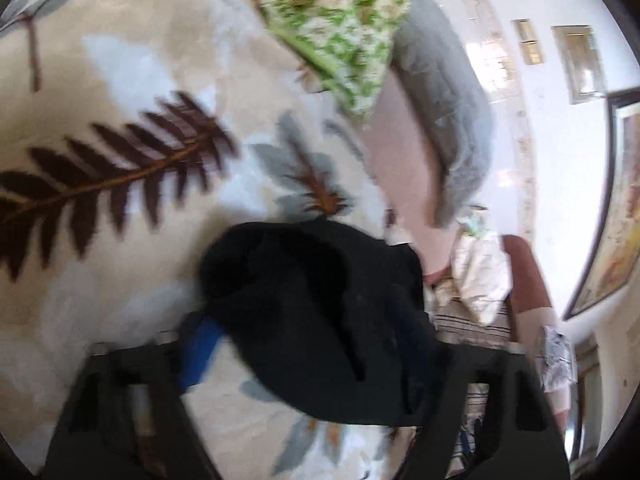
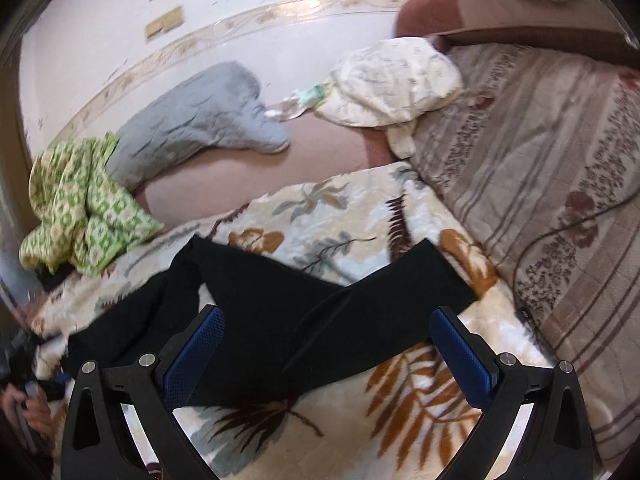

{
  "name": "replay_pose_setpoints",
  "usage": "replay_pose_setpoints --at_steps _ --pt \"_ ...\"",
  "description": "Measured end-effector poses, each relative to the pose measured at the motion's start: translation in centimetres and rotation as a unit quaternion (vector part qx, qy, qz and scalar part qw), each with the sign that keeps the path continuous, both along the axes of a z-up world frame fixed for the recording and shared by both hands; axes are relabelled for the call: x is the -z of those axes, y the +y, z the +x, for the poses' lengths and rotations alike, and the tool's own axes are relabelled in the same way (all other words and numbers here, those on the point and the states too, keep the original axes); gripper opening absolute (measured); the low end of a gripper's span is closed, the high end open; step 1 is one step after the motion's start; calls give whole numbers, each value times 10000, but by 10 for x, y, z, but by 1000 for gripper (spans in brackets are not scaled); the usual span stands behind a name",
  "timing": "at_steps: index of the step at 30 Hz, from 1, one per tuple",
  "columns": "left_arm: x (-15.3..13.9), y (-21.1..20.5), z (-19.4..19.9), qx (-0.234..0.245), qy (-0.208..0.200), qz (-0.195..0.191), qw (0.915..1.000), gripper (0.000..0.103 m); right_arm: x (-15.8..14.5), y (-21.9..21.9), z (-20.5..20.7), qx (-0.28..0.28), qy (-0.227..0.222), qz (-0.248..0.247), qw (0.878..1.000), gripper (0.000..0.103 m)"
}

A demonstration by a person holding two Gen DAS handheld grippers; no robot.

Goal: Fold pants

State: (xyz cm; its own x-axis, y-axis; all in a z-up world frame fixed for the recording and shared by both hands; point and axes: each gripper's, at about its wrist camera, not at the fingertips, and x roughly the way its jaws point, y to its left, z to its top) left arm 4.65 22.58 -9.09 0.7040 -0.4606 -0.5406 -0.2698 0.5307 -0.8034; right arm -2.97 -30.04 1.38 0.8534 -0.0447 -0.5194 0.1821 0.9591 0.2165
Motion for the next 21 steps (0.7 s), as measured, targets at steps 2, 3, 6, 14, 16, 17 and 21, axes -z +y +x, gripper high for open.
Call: replay_pose_setpoints --at_steps 2,3,6,14,16,17,21 --pt "6 0 4 9 267 191 9995 29 0 -21 -3 93 -67 407 9991 102" --pt "8 1 6 -7 293 155 9995 28 0 -29 -4 99 -91 590 9982 102" --pt "8 1 5 -16 340 165 9993 26 4 -59 -10 148 -206 1361 9904 100" --pt "-5 -17 0 232 185 682 9972 10 63 -152 -25 491 -626 4521 8884 76" --pt "-4 -19 2 225 224 737 9968 16 83 -161 -16 431 -457 5077 8592 63" --pt "-3 -21 3 227 222 734 9968 20 87 -163 -12 432 -395 5145 8555 58" --pt "0 -28 6 272 231 805 9961 16 74 -159 15 415 -104 4296 9020 53"
